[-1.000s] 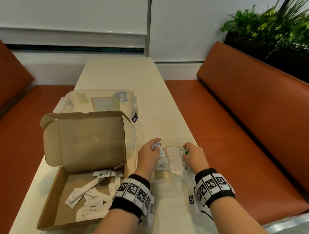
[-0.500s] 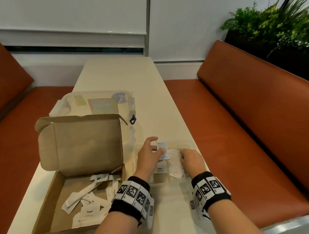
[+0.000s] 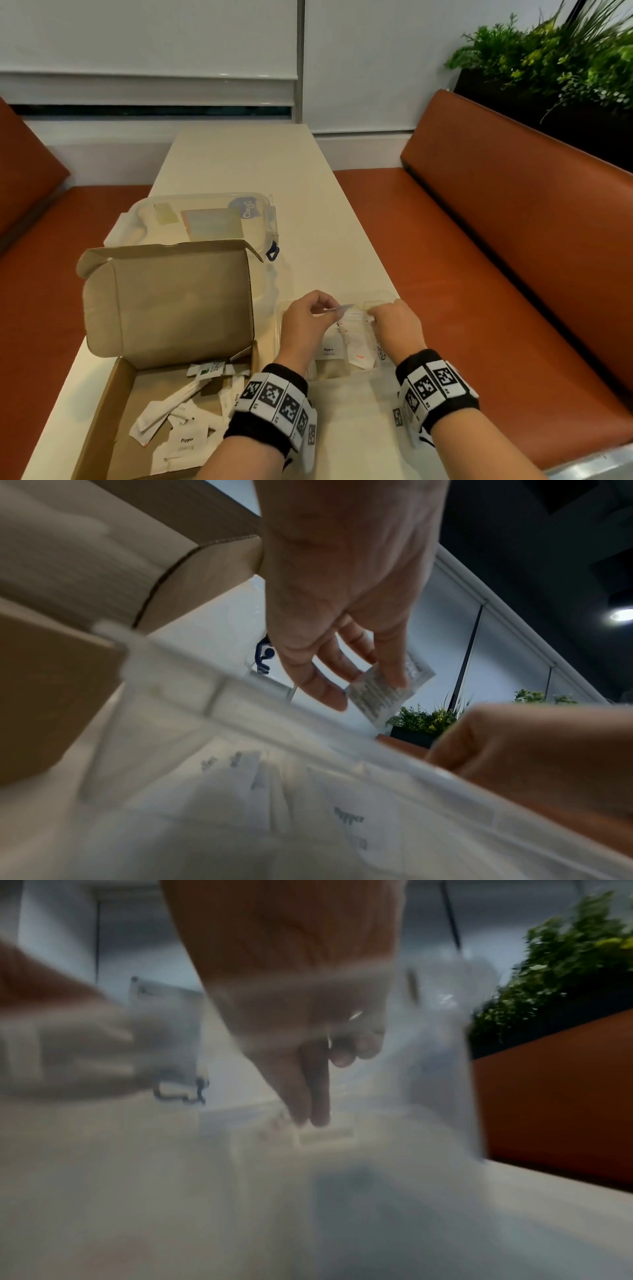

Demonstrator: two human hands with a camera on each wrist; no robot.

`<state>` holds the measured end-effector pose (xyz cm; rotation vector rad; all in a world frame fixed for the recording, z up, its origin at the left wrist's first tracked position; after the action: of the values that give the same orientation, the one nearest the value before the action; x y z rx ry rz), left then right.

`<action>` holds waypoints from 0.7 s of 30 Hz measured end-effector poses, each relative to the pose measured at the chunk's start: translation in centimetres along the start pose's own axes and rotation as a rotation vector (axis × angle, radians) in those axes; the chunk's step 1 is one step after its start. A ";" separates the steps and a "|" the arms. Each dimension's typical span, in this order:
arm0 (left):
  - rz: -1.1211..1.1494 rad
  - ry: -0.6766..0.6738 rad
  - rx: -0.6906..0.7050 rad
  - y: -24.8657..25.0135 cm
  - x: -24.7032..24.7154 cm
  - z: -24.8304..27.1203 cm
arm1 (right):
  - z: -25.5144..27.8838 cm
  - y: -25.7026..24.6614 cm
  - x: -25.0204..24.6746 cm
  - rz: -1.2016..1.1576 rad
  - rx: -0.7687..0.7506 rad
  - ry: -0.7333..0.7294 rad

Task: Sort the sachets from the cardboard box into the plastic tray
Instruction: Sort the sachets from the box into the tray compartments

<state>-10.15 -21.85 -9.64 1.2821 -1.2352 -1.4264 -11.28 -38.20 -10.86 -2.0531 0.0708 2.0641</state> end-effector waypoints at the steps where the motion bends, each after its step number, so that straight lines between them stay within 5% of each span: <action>1: -0.013 0.001 0.014 0.1 -0.1 0.1 | 0.1 -0.3 -0.8 -0.117 0.032 0.053; 3: -0.042 0.008 0.053 0.3 -0.1 0.2 | 0.3 -1.0 -2.2 -0.469 0.087 0.072; 8: -0.008 0.023 0.118 0.7 -0.4 0.2 | 1.2 -2.8 -4.1 -1.188 0.105 -0.181; 12: 0.123 0.128 0.042 0.3 -0.8 0.0 | 1.2 -2.8 -4.1 -1.231 0.127 -0.060; 15: 0.291 0.074 -0.080 0.2 -0.8 0.2 | 1.1 -2.7 -4.1 -1.253 0.133 0.019; 21: 0.241 0.037 -0.051 0.0 -0.6 -0.1 | 1.3 -2.8 -3.4 -1.311 0.176 -0.060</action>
<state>-10.01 -21.23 -9.50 1.0811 -1.2737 -1.2473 -12.03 -35.69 -7.07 -1.2595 -0.8262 1.1781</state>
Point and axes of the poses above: each hand's wrist, its own z-axis away from the middle knuckle, its own x-axis out of the palm, y = z × x, the point moved 2 cm from there along -z, towards the middle knuckle, and after that the axes turned 3 degrees about x, right-handed, at the moved point
